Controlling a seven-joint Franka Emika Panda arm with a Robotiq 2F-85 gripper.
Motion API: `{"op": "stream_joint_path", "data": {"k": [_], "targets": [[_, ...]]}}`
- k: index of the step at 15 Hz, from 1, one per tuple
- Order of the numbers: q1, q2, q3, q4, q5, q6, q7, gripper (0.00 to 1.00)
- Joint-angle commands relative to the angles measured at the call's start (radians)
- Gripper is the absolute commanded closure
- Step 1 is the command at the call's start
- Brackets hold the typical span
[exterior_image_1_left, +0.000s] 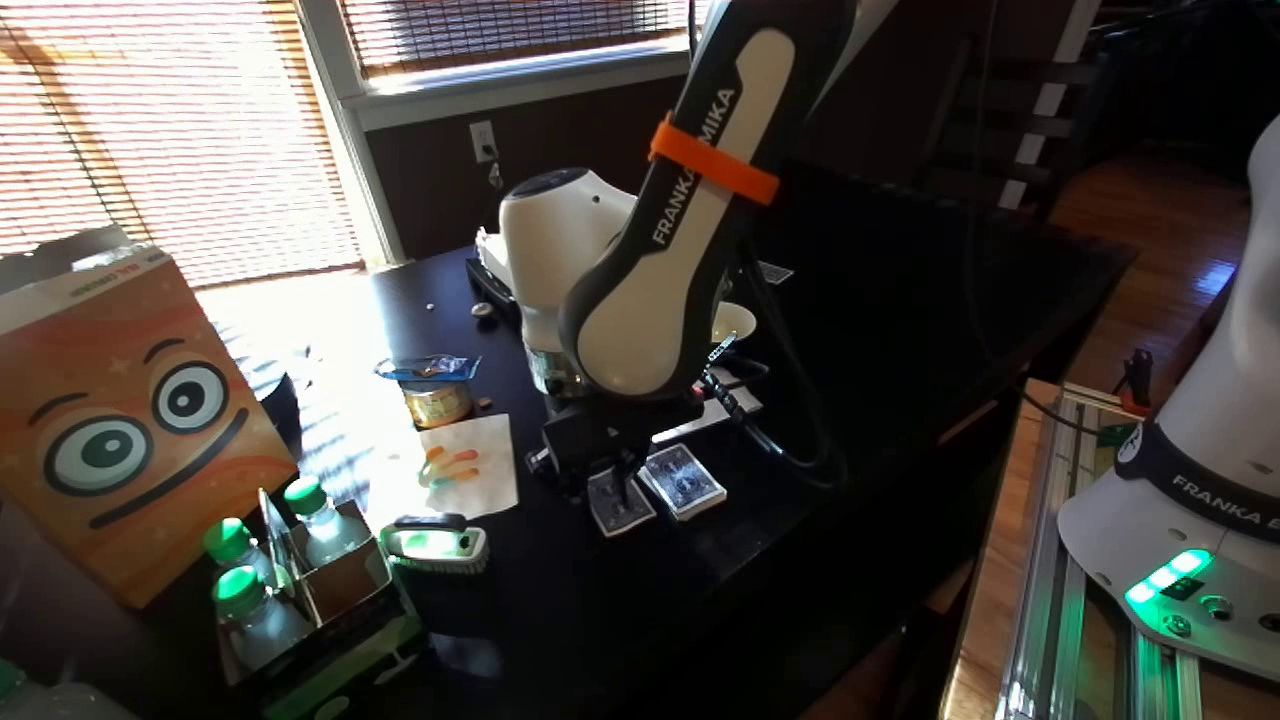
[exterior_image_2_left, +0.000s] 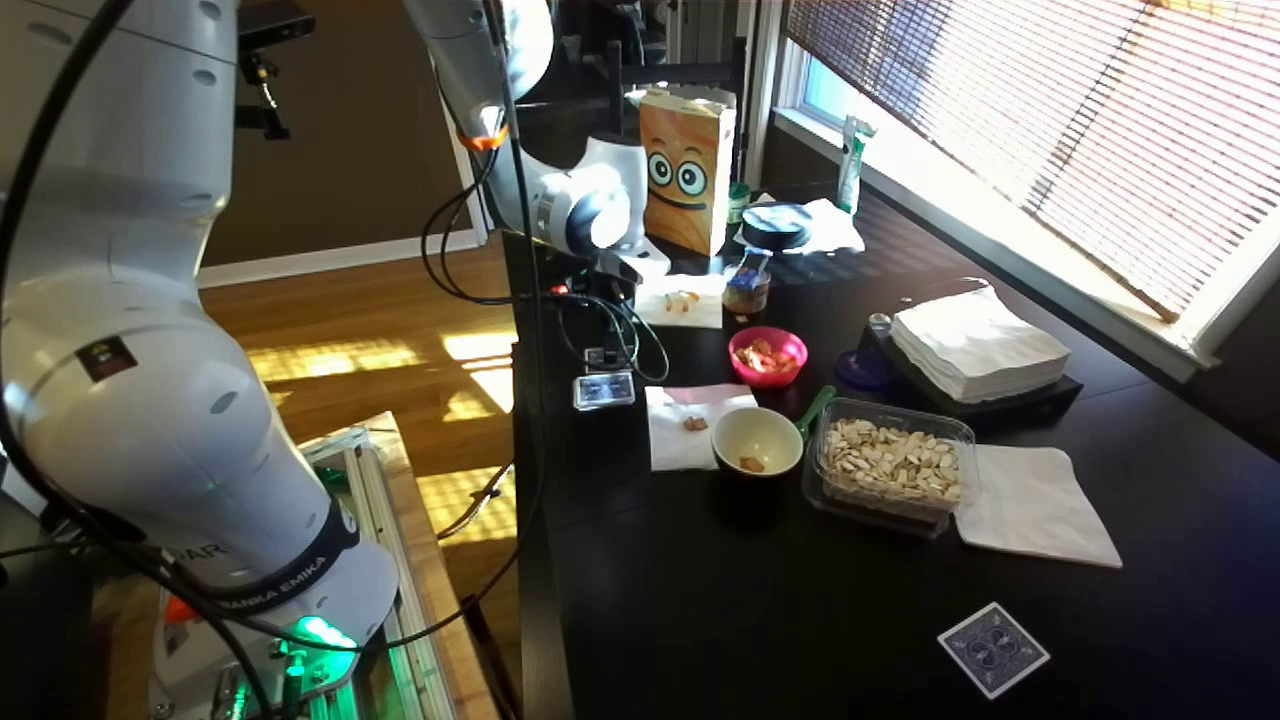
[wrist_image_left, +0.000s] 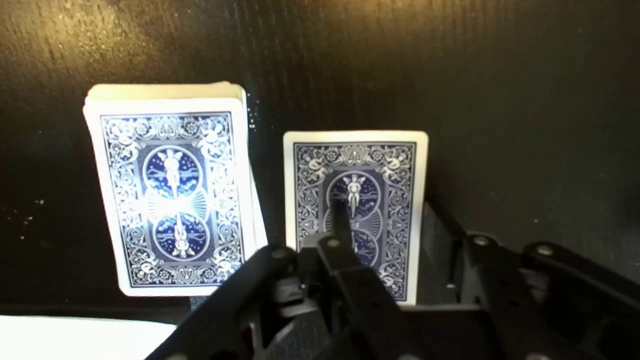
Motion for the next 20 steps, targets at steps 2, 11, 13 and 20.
{"op": "stream_joint_path", "data": {"k": [2, 11, 13, 20], "targets": [[0.027, -0.016, -0.03, -0.008, 0.0, -0.008, 0.022, 0.19], [0.027, 0.008, -0.022, 0.011, 0.013, -0.005, 0.005, 0.24], [0.033, 0.007, -0.025, 0.009, 0.009, -0.007, 0.009, 0.41], [0.022, 0.023, 0.001, 0.024, 0.029, 0.004, -0.015, 0.91]]}}
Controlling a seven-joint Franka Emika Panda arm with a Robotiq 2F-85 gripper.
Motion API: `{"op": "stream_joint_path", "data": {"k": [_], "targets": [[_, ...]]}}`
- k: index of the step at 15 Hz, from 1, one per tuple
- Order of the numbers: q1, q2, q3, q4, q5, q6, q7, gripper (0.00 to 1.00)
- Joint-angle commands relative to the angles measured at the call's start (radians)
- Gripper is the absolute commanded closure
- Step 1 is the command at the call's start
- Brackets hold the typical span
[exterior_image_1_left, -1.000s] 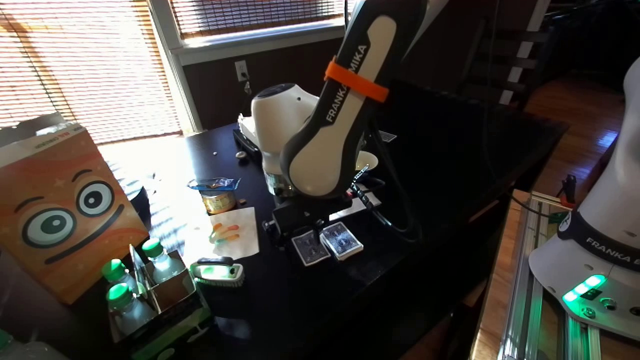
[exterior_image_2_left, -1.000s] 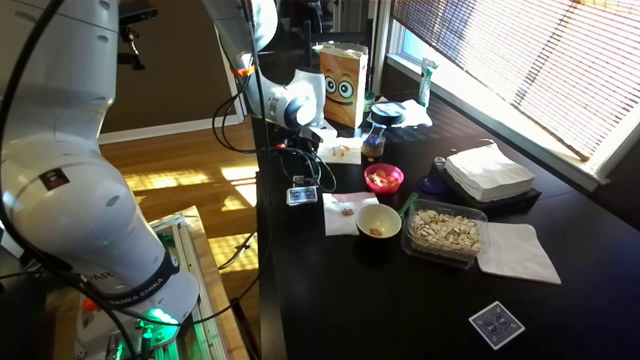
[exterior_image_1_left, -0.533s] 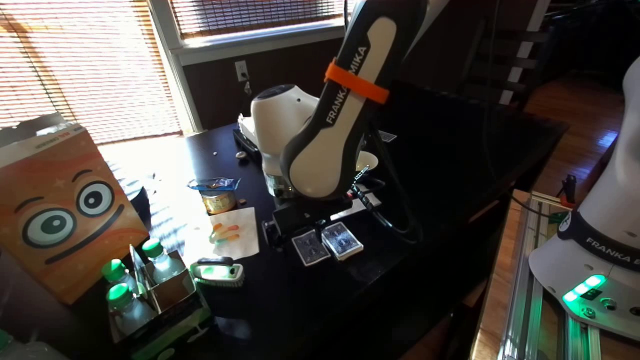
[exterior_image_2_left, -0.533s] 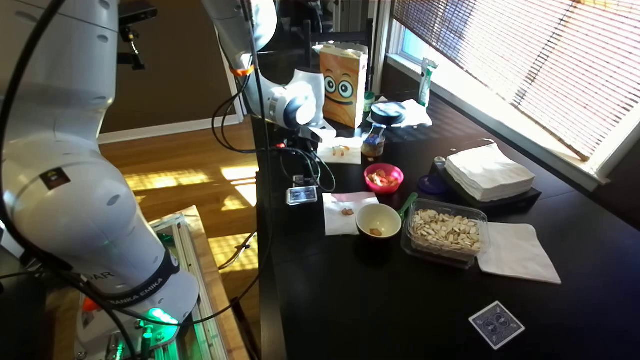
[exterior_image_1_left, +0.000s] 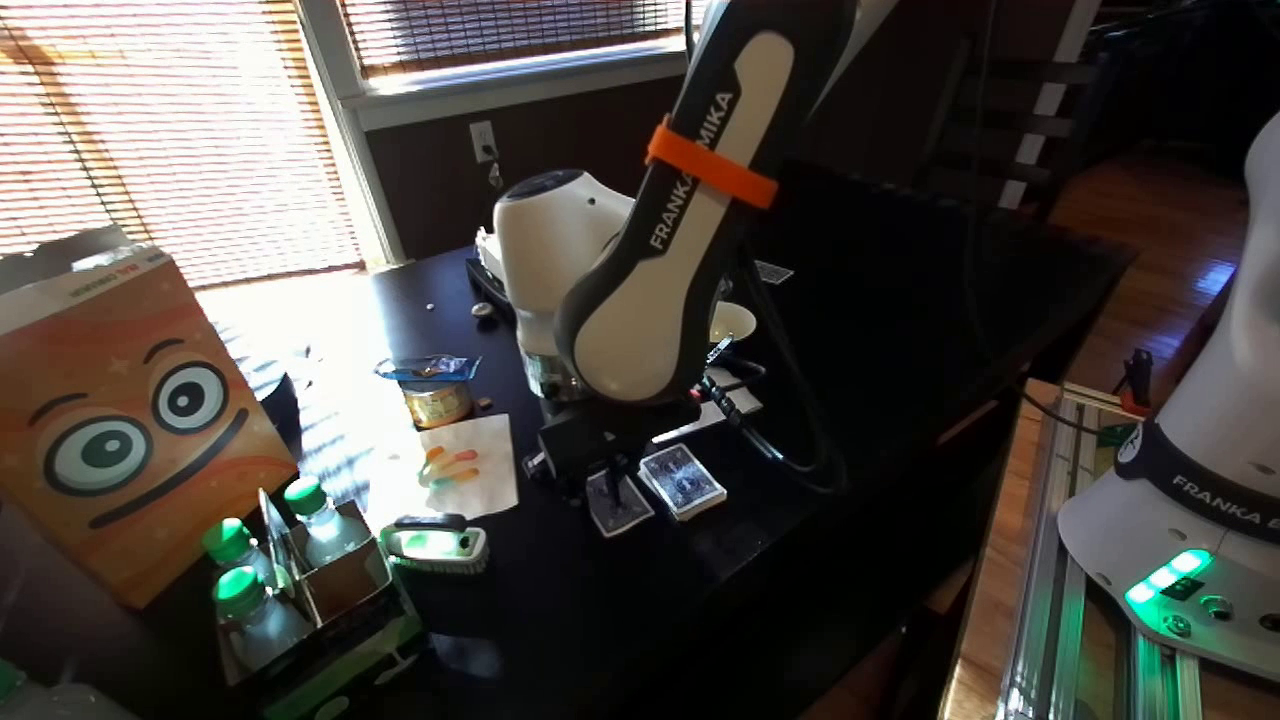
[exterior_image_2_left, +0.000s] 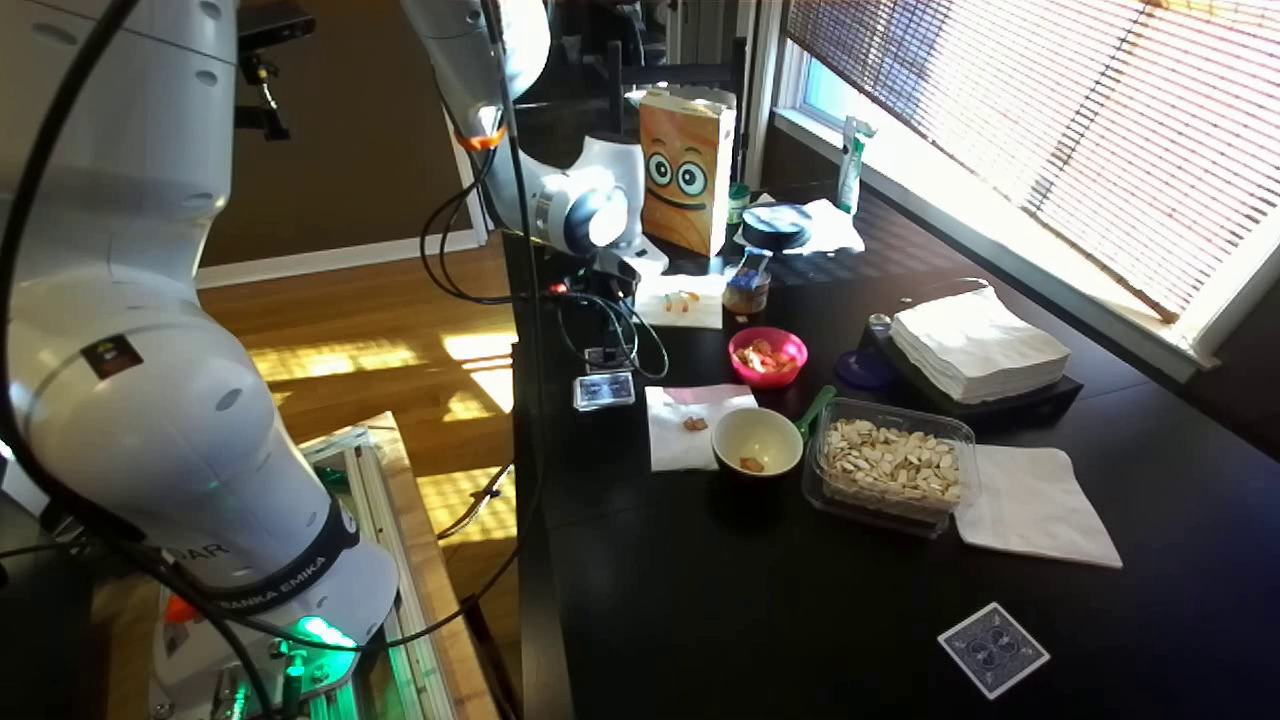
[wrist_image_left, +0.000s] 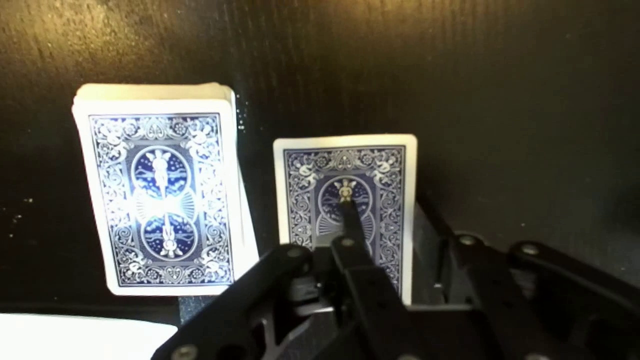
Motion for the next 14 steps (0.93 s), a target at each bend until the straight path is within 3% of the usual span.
{"op": "stream_joint_path", "data": {"k": [1, 2, 3, 5, 14], "targets": [[0.0, 0.017, 0.015, 0.017, 0.028, 0.003, -0.014, 0.97], [0.002, 0.01, 0.014, 0.014, 0.025, 0.002, -0.011, 0.99], [0.004, 0.005, 0.012, 0.01, 0.022, 0.001, -0.008, 0.61], [0.005, -0.005, 0.008, 0.002, 0.02, 0.001, -0.003, 0.64], [0.014, -0.026, -0.03, -0.021, 0.001, 0.001, 0.023, 0.05]]}}
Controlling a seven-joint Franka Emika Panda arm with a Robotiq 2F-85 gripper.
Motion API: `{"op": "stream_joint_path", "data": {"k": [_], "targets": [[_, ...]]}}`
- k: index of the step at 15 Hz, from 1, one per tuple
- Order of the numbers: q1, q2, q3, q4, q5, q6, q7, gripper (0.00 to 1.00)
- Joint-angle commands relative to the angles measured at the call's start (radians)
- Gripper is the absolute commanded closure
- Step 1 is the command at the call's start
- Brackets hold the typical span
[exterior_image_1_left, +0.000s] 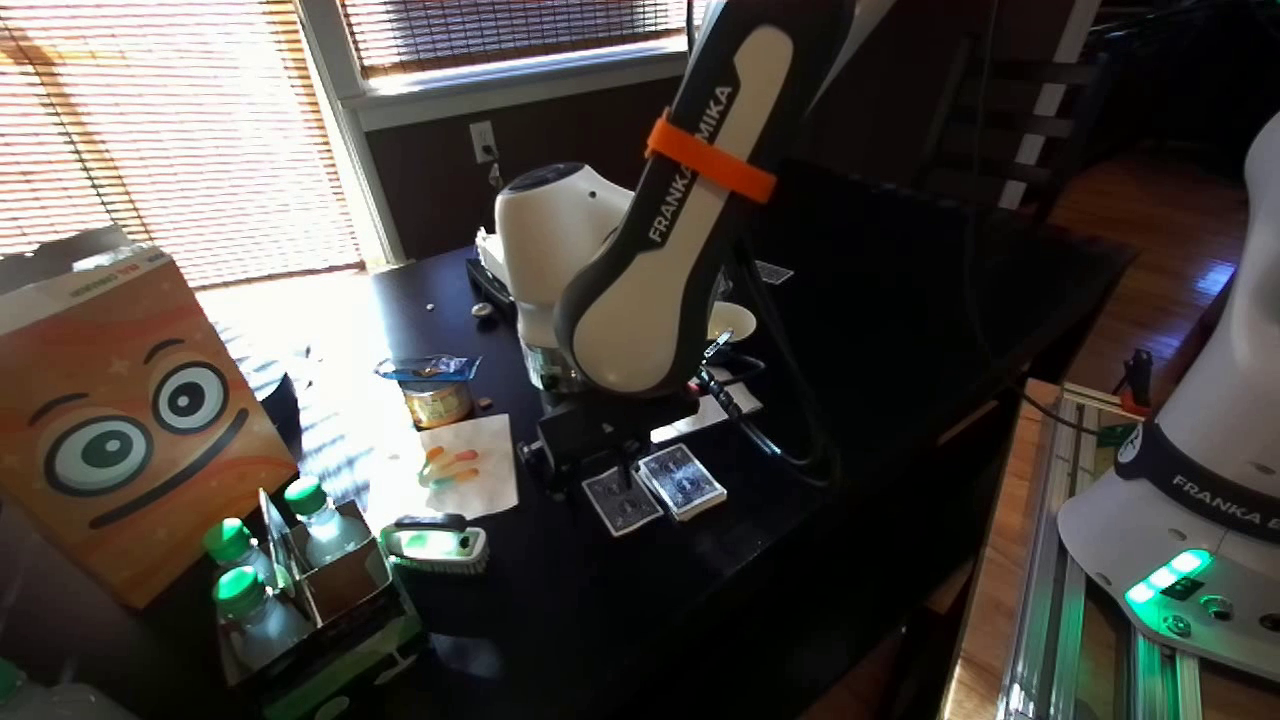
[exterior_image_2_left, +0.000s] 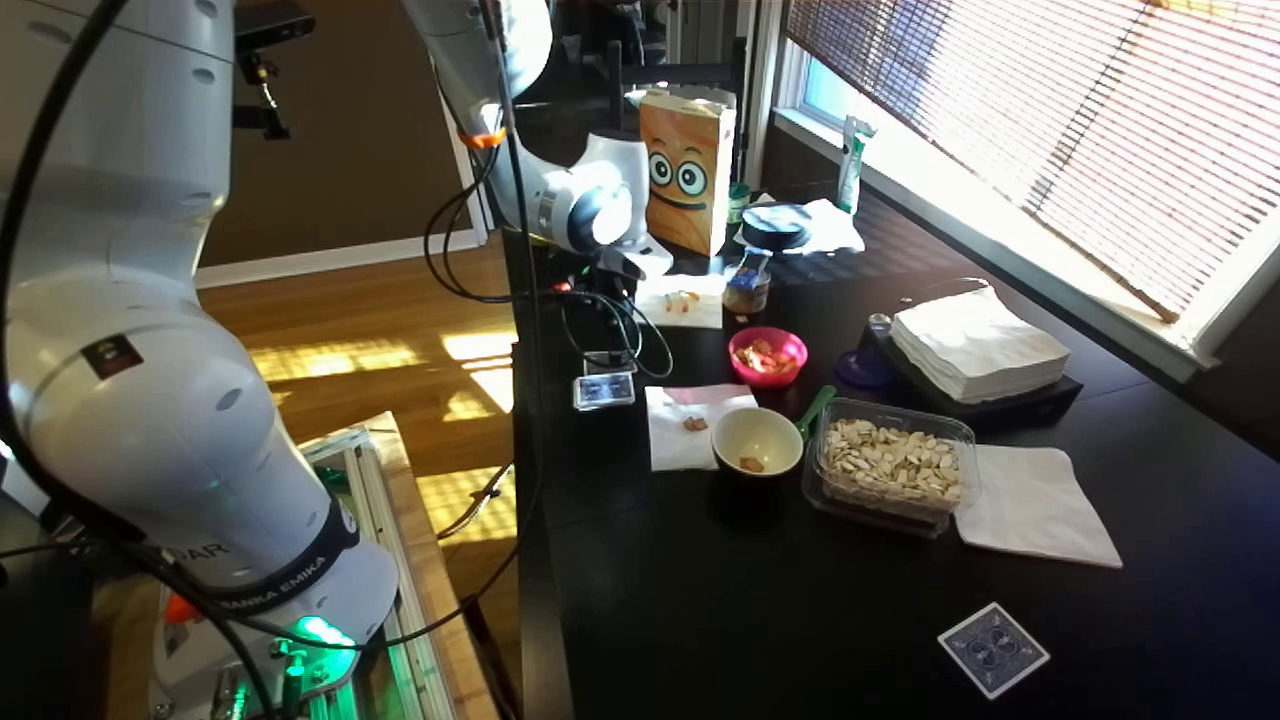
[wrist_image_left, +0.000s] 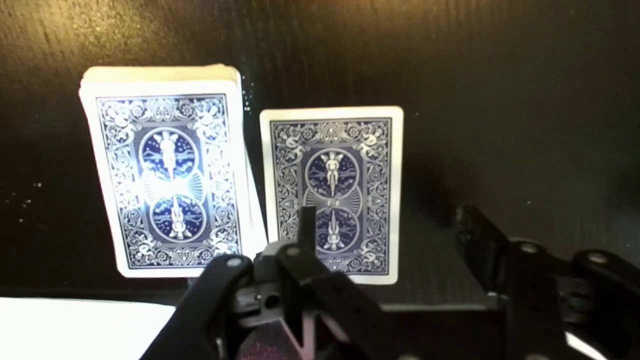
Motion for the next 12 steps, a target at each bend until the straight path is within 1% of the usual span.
{"op": "stream_joint_path", "data": {"k": [1, 2, 5, 9, 10, 11, 12], "targets": [[0.011, -0.012, -0.013, -0.02, 0.005, 0.002, 0.017, 0.02], [0.01, -0.008, -0.012, -0.021, 0.007, 0.001, 0.015, 0.0], [0.009, -0.002, -0.01, -0.026, 0.009, -0.002, 0.012, 0.0], [0.01, -0.001, -0.009, -0.038, 0.008, -0.002, 0.011, 0.08], [0.009, -0.001, -0.007, -0.038, 0.011, -0.001, 0.009, 0.06], [0.009, -0.001, -0.006, -0.038, 0.011, -0.001, 0.008, 0.08], [0.008, 0.0, -0.005, -0.038, 0.012, -0.001, 0.007, 0.07]]}}
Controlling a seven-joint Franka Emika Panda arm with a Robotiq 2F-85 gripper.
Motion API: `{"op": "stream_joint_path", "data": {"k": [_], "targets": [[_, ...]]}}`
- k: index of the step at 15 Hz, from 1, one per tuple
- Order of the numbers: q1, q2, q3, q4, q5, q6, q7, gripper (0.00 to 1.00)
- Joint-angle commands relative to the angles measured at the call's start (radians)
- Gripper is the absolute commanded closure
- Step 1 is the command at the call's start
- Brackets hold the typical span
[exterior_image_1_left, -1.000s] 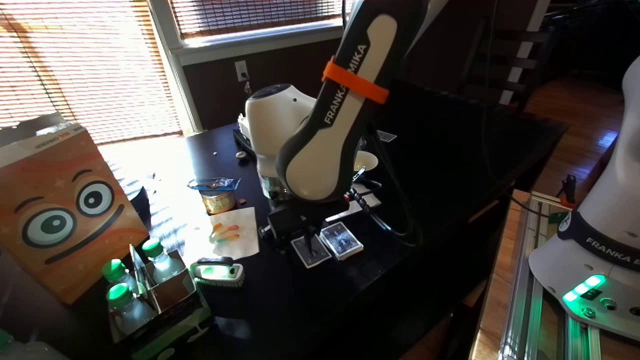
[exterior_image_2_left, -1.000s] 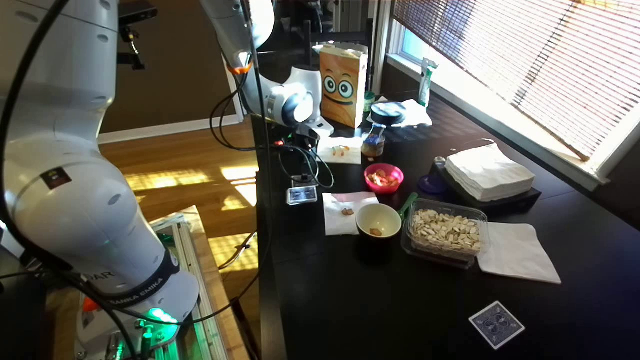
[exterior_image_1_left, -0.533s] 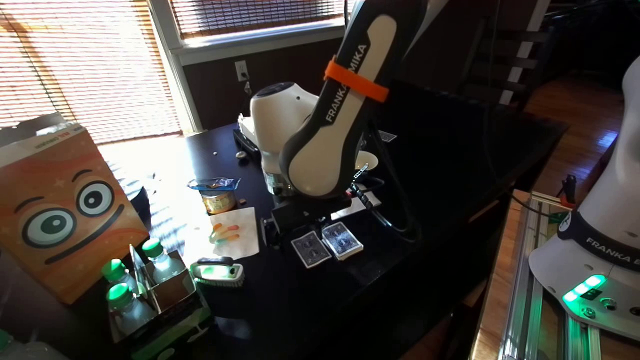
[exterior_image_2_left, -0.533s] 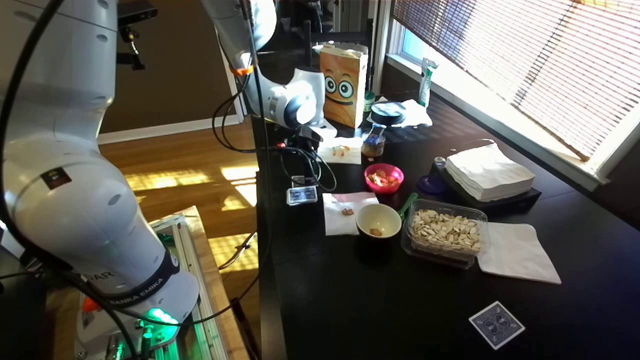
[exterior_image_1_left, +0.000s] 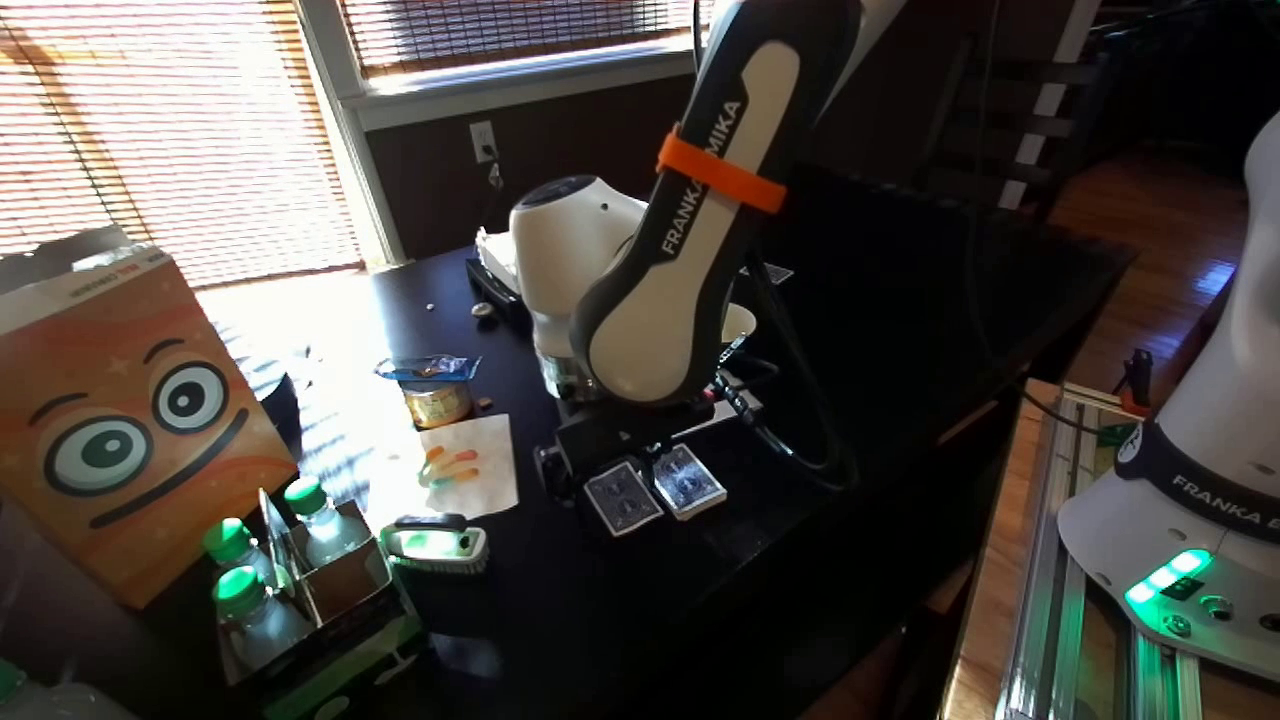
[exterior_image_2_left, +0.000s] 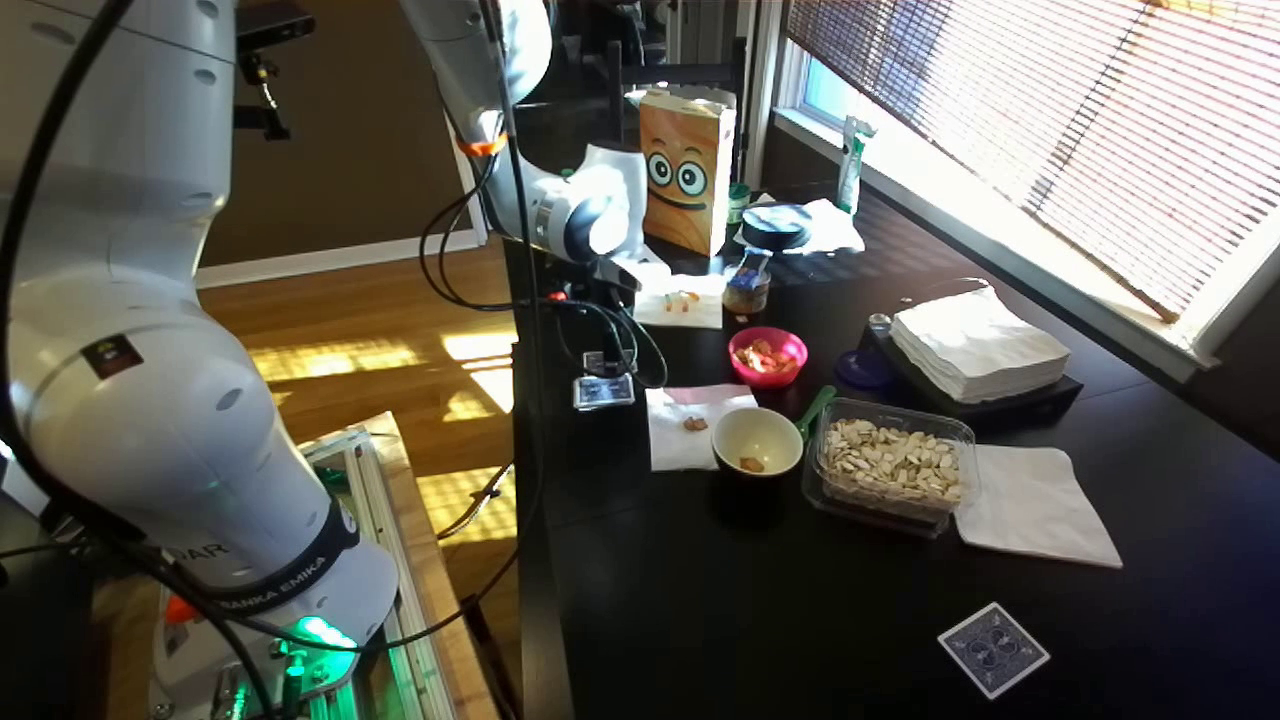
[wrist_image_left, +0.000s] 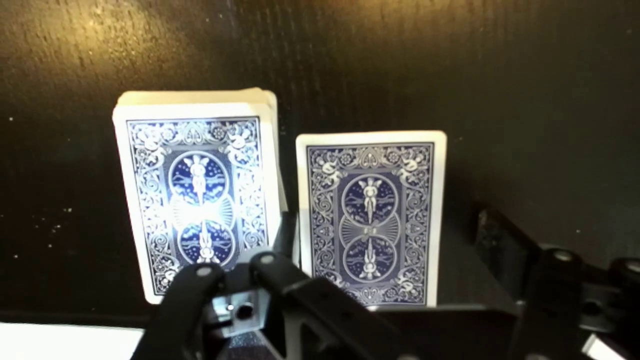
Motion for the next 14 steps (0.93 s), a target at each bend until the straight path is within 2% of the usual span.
{"op": "stream_joint_path", "data": {"k": [1, 7, 8, 10, 12, 13, 14], "targets": [[0.007, -0.003, 0.002, -0.008, 0.012, -0.001, 0.006, 0.06], [0.004, 0.008, 0.01, -0.004, 0.016, -0.005, -0.003, 0.08], [0.004, 0.01, 0.011, -0.002, 0.016, -0.005, -0.004, 0.12], [0.003, 0.012, 0.013, 0.0, 0.017, -0.006, -0.006, 0.14], [0.001, 0.013, 0.016, 0.002, 0.019, -0.006, -0.009, 0.21], [0.002, 0.013, 0.018, 0.005, 0.019, -0.006, -0.01, 0.28], [0.002, 0.014, 0.019, 0.005, 0.019, -0.006, -0.01, 0.28]]}}
